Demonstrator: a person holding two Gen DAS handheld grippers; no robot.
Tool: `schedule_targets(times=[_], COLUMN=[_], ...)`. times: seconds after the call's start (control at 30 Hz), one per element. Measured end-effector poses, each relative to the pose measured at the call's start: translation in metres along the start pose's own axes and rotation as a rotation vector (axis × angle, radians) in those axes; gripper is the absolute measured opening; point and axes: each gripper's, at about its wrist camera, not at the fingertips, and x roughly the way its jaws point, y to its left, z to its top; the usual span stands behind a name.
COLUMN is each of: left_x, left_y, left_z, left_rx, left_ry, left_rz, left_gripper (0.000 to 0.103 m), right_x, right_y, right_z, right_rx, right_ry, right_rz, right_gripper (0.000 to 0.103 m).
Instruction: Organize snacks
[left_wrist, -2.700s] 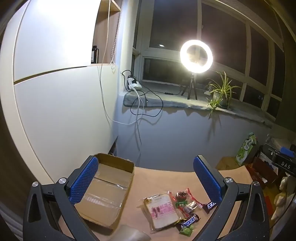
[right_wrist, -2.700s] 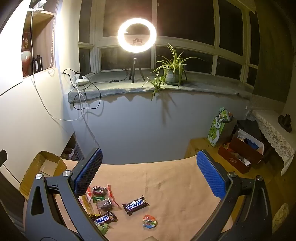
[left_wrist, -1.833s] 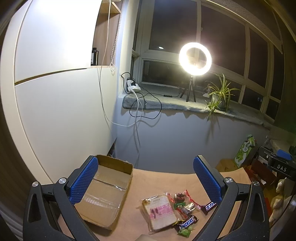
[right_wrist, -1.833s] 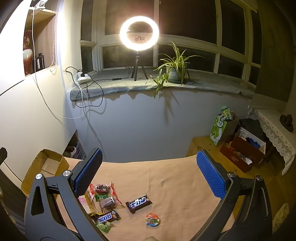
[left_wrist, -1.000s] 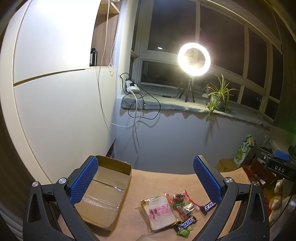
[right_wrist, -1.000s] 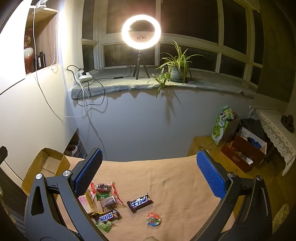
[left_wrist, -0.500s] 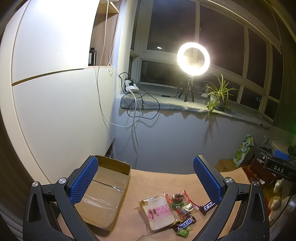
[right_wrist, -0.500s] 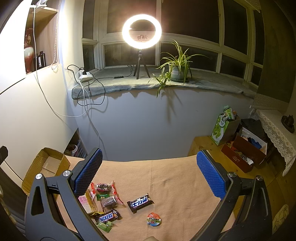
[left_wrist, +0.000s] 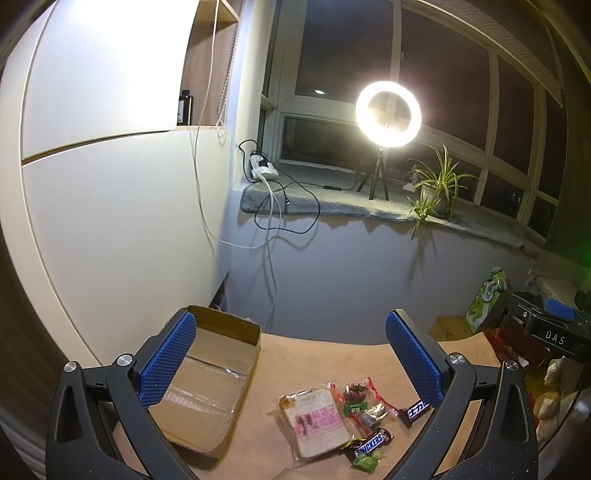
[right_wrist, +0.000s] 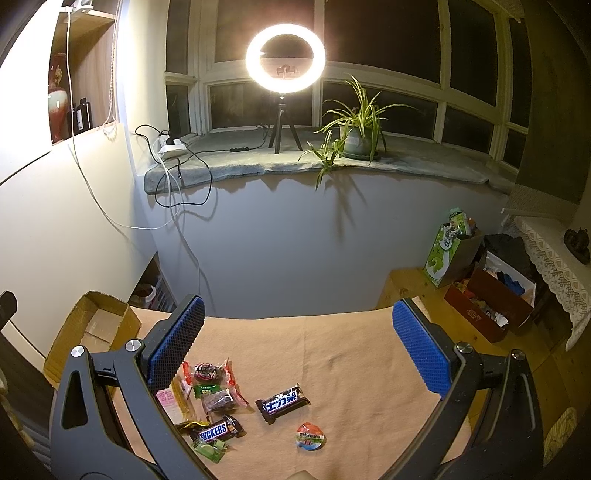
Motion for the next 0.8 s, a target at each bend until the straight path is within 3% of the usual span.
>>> schedule_targets(times=[0.4,0.57,0.8], left_x=[0.011,0.026,0.05], left_y=[0.004,0.01,0.012], left_z=[-0.008,-0.026,-0.057], left_rx=[-0.007,-0.034,-0.064], left_ry=[0.041,0.126,0.274], left_rz=[-0.009,-0.037,-0.106], left_gripper=[0.102,0.102,0.097], right_x=[0.01,0.022,0.05], right_y=[0.003,0.0,0.01], right_z=[-0.007,-0.008,-0.024], right_rx=[-0.001,-0.004,-0.049], right_ry=[0.031,0.068,0.166], right_rz=[0.009,0.039,0.16], right_gripper=[0.103,0.103,0.103])
